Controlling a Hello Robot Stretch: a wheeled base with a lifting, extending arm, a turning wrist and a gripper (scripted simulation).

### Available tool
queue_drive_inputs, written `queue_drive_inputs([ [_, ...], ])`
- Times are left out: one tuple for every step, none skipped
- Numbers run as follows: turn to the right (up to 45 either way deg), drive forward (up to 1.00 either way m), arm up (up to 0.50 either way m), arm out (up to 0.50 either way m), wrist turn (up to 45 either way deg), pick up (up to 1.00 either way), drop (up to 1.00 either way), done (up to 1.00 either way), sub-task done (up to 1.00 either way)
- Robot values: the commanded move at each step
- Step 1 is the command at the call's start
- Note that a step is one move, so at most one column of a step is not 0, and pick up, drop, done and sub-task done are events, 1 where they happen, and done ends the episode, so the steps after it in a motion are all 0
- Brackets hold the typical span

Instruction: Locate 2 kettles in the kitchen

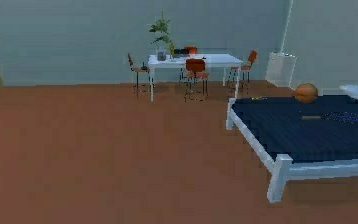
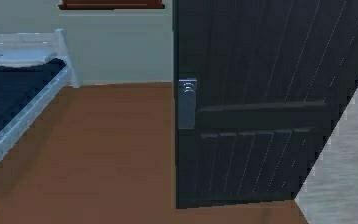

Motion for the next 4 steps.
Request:
queue_drive_inputs([
  [-45.0,0.00,0.00,0.00,0.0,0.00,0.00,0.00,0.00],
  [-12.0,0.00,0.00,0.00,0.0,0.00,0.00,0.00,0.00],
  [0.0,0.85,0.00,0.00,0.0,0.00,0.00,0.00,0.00],
  [-30.0,0.00,0.00,0.00,0.0,0.00,0.00,0.00,0.00],
])
